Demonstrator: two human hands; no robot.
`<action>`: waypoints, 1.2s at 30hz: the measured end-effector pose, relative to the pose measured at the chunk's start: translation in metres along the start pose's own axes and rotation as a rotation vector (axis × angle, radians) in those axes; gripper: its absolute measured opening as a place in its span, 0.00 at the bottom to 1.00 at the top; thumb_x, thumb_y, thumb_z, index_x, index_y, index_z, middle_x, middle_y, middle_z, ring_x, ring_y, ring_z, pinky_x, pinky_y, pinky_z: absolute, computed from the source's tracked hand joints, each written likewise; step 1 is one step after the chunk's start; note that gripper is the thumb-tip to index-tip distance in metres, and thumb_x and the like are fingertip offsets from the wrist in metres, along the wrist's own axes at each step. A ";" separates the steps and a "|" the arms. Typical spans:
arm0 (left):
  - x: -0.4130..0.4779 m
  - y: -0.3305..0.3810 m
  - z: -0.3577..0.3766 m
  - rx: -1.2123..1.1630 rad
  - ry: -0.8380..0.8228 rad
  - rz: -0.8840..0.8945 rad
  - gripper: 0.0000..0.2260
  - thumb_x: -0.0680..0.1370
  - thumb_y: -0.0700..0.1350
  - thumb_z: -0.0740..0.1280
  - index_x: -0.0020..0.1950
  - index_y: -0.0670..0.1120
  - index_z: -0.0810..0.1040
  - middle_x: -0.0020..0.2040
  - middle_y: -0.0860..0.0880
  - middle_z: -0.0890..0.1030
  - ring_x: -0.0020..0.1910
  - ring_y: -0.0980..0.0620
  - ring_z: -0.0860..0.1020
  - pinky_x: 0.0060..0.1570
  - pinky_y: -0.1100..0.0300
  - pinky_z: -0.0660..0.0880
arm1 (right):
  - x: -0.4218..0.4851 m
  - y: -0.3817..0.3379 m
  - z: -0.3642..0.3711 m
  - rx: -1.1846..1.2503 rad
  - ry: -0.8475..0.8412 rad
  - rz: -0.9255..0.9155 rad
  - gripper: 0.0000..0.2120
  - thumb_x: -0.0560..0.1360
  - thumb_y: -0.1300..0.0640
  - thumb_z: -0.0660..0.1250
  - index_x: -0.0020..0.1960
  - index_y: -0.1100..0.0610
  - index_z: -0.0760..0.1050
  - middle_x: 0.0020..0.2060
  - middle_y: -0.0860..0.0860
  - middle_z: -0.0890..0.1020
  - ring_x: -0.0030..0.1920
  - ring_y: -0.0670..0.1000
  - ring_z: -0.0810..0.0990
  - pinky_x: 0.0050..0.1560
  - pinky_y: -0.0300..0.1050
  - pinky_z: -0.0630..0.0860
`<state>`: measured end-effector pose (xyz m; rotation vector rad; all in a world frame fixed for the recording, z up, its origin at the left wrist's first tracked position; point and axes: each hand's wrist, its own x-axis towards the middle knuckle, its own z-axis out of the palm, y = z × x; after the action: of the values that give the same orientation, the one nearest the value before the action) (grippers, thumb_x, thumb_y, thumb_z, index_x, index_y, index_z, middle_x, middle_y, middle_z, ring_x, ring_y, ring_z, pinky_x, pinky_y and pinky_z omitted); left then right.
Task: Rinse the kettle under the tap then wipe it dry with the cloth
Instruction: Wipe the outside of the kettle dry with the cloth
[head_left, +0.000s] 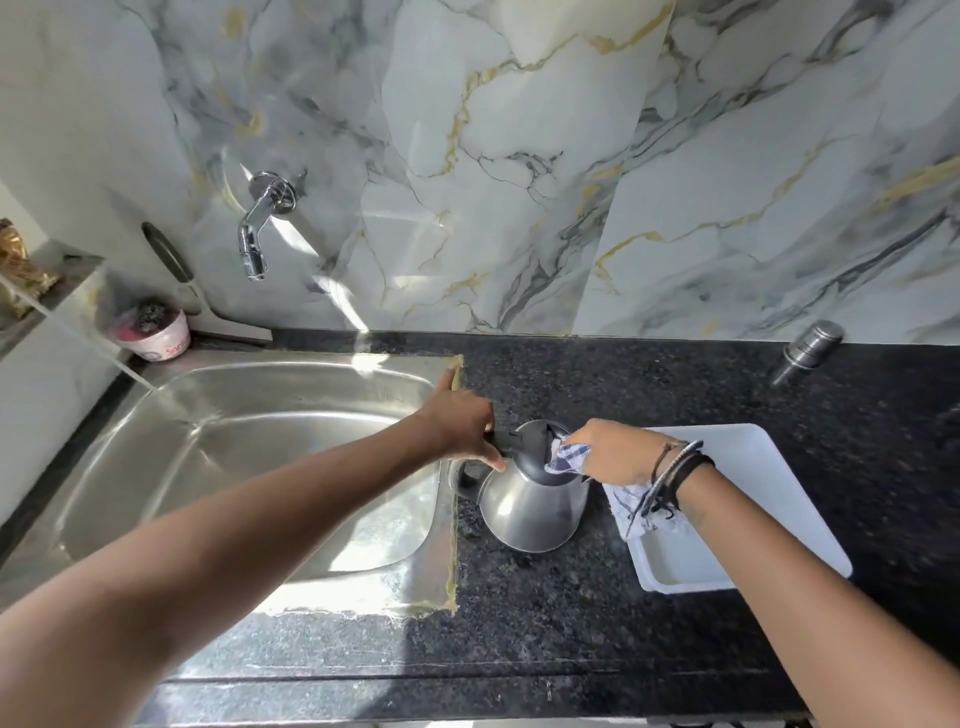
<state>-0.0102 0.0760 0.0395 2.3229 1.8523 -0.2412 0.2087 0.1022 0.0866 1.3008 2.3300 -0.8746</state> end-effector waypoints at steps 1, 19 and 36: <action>0.000 0.000 0.000 -0.011 0.002 -0.003 0.24 0.69 0.69 0.67 0.48 0.50 0.84 0.43 0.53 0.84 0.53 0.51 0.80 0.72 0.37 0.39 | -0.001 0.005 -0.009 0.068 -0.014 0.003 0.13 0.78 0.64 0.63 0.42 0.53 0.83 0.44 0.55 0.84 0.45 0.51 0.76 0.45 0.42 0.71; 0.000 0.000 0.008 -0.093 0.004 -0.030 0.24 0.69 0.68 0.68 0.49 0.50 0.84 0.47 0.52 0.84 0.54 0.50 0.80 0.71 0.32 0.39 | 0.018 0.011 0.070 -0.068 0.344 0.009 0.30 0.84 0.45 0.51 0.82 0.49 0.45 0.82 0.45 0.39 0.81 0.50 0.37 0.80 0.62 0.42; -0.005 0.003 0.010 -0.150 0.014 -0.061 0.23 0.69 0.69 0.67 0.48 0.51 0.84 0.46 0.51 0.85 0.55 0.49 0.79 0.72 0.32 0.38 | -0.010 0.020 0.023 0.751 0.214 0.179 0.22 0.83 0.48 0.60 0.67 0.63 0.77 0.57 0.54 0.85 0.63 0.53 0.82 0.64 0.44 0.77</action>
<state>-0.0091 0.0685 0.0314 2.1766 1.8808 -0.0893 0.2308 0.0887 0.0672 1.9272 2.0384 -1.7134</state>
